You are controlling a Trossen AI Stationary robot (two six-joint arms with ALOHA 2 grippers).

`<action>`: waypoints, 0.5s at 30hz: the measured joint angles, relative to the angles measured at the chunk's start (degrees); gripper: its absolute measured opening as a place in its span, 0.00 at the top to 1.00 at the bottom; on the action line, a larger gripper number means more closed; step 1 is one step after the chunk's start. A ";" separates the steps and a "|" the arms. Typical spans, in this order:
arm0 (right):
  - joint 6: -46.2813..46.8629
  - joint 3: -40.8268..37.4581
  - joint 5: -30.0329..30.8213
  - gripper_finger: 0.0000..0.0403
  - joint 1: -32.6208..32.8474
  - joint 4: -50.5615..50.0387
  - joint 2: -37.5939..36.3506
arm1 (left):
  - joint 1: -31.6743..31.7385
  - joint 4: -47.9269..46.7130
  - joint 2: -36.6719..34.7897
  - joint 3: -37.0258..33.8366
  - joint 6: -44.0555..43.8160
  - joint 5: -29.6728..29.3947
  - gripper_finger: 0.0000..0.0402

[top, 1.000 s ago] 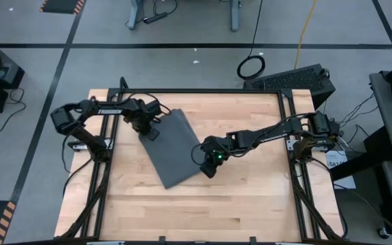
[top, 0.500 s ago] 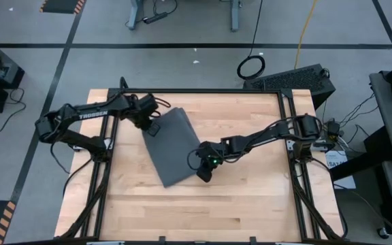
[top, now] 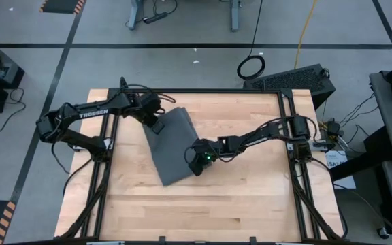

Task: Roll towel into tight, uniform cylinder
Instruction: Roll the gray towel

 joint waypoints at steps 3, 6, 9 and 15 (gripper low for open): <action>2.58 -0.01 -2.36 1.00 0.71 0.46 2.29 | 0.74 2.04 -0.02 0.55 1.35 -1.93 0.98; 3.26 0.17 -4.76 1.00 1.34 0.88 3.35 | 1.47 2.00 0.61 0.54 3.78 -5.40 0.98; 3.19 0.18 -5.96 1.00 1.75 0.87 3.58 | 2.10 4.28 0.63 0.53 9.04 -7.50 0.98; 2.96 0.18 -6.12 1.00 2.05 0.63 3.65 | 2.69 11.42 3.80 0.53 14.53 -7.38 0.97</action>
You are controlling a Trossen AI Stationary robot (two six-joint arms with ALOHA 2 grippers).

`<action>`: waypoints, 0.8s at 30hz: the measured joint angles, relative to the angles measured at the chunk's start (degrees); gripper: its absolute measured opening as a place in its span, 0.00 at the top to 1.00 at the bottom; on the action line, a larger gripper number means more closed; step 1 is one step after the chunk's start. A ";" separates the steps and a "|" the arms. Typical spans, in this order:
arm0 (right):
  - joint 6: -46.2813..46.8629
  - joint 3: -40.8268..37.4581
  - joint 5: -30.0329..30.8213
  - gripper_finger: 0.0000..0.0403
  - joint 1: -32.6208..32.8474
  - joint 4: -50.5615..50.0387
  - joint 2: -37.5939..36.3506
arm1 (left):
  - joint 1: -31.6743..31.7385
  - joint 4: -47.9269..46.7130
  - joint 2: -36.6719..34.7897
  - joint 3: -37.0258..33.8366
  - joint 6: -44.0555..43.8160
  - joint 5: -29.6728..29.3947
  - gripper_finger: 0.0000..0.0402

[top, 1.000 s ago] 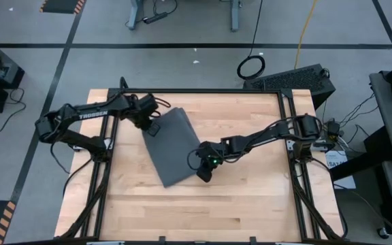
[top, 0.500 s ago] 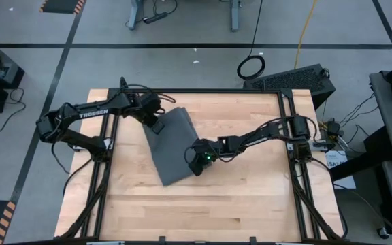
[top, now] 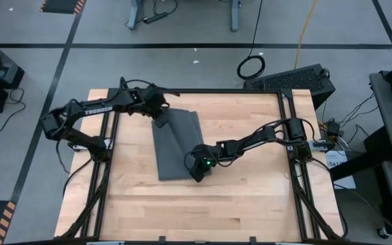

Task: Roll towel into tight, uniform cylinder
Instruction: Roll the gray towel

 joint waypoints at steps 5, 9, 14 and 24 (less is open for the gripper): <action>0.00 -0.07 -0.74 1.00 0.02 0.04 0.02 | 0.00 -2.61 3.58 0.00 -0.22 -0.40 0.93; 0.00 -0.13 -2.96 1.00 0.00 1.02 -0.17 | 0.00 -5.04 3.81 0.34 -1.96 -2.37 0.85; 0.41 -0.33 -5.02 1.00 -0.17 -0.03 -2.29 | 1.33 -5.57 2.95 3.66 -2.66 -4.64 0.68; -3.08 -0.30 -4.96 1.00 -3.13 -6.22 -8.78 | 1.84 -8.75 0.13 9.38 -6.50 4.93 0.48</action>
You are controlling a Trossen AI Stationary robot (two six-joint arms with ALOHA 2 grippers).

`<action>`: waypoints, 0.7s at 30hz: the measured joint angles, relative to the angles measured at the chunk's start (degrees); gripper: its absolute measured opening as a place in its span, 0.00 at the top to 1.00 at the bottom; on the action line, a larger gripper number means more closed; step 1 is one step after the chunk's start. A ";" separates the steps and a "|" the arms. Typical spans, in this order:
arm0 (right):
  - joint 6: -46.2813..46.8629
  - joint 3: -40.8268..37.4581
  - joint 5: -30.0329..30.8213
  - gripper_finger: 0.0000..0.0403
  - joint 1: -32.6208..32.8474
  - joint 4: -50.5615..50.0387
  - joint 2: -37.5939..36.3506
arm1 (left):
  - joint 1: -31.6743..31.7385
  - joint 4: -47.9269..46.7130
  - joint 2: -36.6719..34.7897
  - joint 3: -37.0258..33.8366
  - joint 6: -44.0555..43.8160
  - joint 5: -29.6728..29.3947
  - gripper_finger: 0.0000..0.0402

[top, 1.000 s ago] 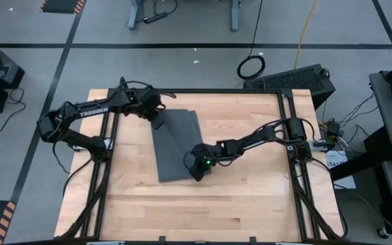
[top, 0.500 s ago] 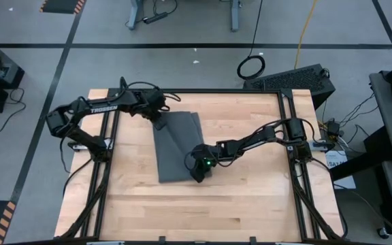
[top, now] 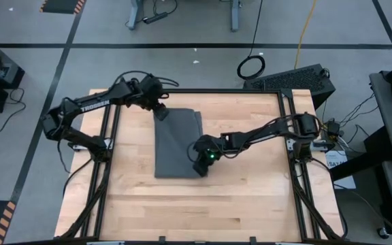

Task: Roll towel into tight, uniform cylinder
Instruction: Roll the gray towel

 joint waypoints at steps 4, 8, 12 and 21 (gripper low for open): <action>-3.05 0.03 -0.04 1.00 -0.75 -3.44 -2.00 | -1.82 -0.24 -0.45 -1.77 0.34 -4.72 0.49; -4.61 0.03 0.05 1.00 -1.48 -5.09 -4.29 | -1.55 0.41 0.67 -2.86 3.57 -7.67 0.49; -2.71 0.05 0.54 1.00 -5.67 -12.00 -9.31 | -2.95 1.37 0.59 -5.32 -2.37 8.26 0.50; 6.21 0.23 -3.50 1.00 -30.72 -14.11 -11.73 | -23.79 17.89 0.70 -19.10 -24.47 14.10 0.50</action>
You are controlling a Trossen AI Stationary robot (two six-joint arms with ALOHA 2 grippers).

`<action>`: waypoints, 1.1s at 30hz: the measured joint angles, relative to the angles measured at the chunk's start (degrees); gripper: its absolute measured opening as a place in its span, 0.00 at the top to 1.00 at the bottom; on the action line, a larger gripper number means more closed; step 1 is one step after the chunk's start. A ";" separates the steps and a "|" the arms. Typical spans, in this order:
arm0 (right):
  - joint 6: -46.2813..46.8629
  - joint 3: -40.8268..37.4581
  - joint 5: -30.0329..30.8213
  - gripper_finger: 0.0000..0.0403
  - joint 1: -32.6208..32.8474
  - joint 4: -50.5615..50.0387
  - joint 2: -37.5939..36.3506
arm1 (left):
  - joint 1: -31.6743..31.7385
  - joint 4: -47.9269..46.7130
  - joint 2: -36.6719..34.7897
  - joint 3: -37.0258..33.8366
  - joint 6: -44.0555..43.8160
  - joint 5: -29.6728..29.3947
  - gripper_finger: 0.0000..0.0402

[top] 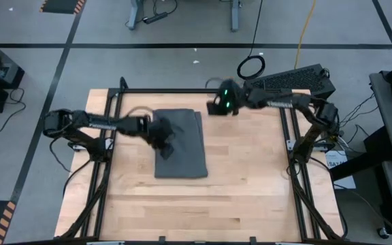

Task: Roll towel into tight, uniform cylinder
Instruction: Roll the gray towel

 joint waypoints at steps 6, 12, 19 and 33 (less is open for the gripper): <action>-3.95 8.83 -4.98 1.00 -6.01 -2.56 6.83 | -14.12 2.60 0.39 -3.88 -12.84 -10.58 0.50; -9.68 22.83 -0.68 1.00 -3.26 -13.04 15.00 | -22.96 5.70 3.03 -7.92 -19.63 -13.04 0.50; -7.81 31.92 -3.57 0.99 -2.19 -18.05 24.37 | -28.03 5.50 3.96 -8.20 -20.30 -13.19 0.50; -7.80 34.57 -1.81 0.72 1.31 -19.46 29.22 | -28.69 4.68 4.04 -8.24 -21.59 -12.47 0.50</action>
